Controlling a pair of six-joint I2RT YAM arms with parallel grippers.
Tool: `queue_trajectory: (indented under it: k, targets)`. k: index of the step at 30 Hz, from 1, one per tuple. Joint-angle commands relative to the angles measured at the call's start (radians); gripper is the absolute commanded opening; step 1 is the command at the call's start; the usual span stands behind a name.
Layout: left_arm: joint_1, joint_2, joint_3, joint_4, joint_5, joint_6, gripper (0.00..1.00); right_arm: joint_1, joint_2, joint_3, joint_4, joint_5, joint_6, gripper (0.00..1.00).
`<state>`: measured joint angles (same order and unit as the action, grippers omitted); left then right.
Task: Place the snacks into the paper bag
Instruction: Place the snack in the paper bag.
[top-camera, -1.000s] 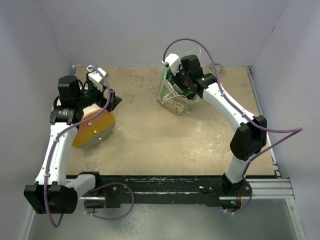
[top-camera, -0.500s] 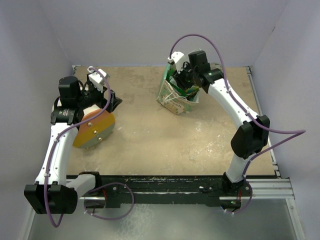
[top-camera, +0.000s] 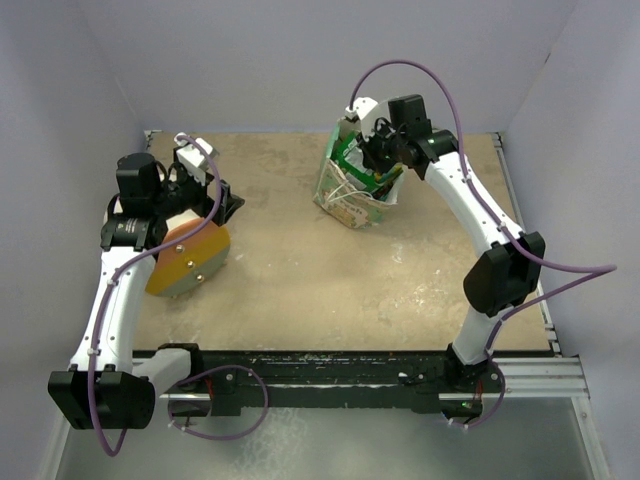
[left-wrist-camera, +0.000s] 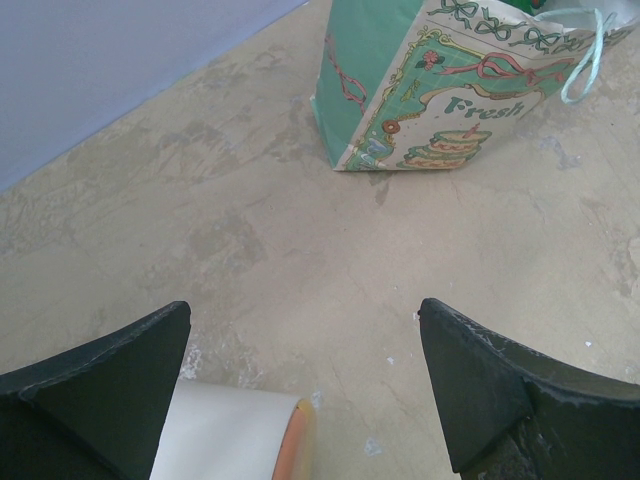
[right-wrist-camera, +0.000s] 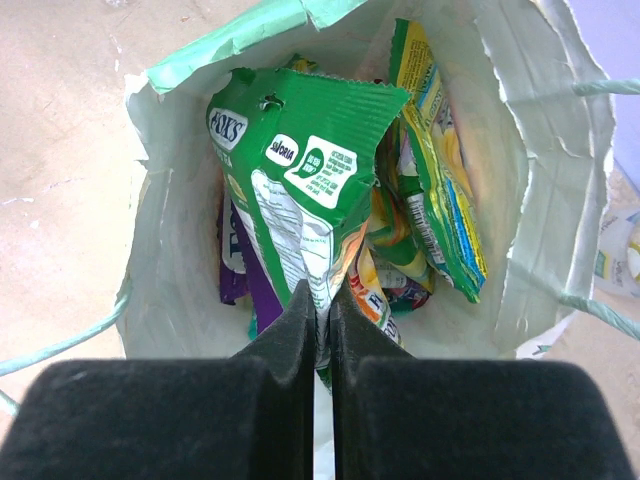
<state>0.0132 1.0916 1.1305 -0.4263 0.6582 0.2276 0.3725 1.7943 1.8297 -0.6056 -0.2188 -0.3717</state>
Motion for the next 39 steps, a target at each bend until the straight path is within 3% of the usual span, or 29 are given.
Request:
queue_trajectory:
  k: [1,6,17,27,39]
  targets:
    - [0.011,-0.017,-0.002,0.049,0.032,0.004,0.99,-0.001,-0.051,0.091,-0.012,0.053,-0.007,0.0]
    - [0.011,-0.013,-0.001,0.05,0.033,0.002,0.99,0.002,-0.054,0.129,-0.032,0.195,-0.04,0.0]
    - [0.011,-0.018,-0.007,0.05,0.029,0.008,0.99,0.063,-0.041,0.077,0.0,0.265,-0.075,0.0]
    - [0.014,-0.024,-0.009,0.048,0.031,0.007,0.99,0.09,0.042,-0.021,0.016,0.124,-0.006,0.0]
    - [0.014,-0.027,-0.014,0.05,0.033,0.01,0.99,0.068,0.126,-0.008,0.027,0.032,0.039,0.03]
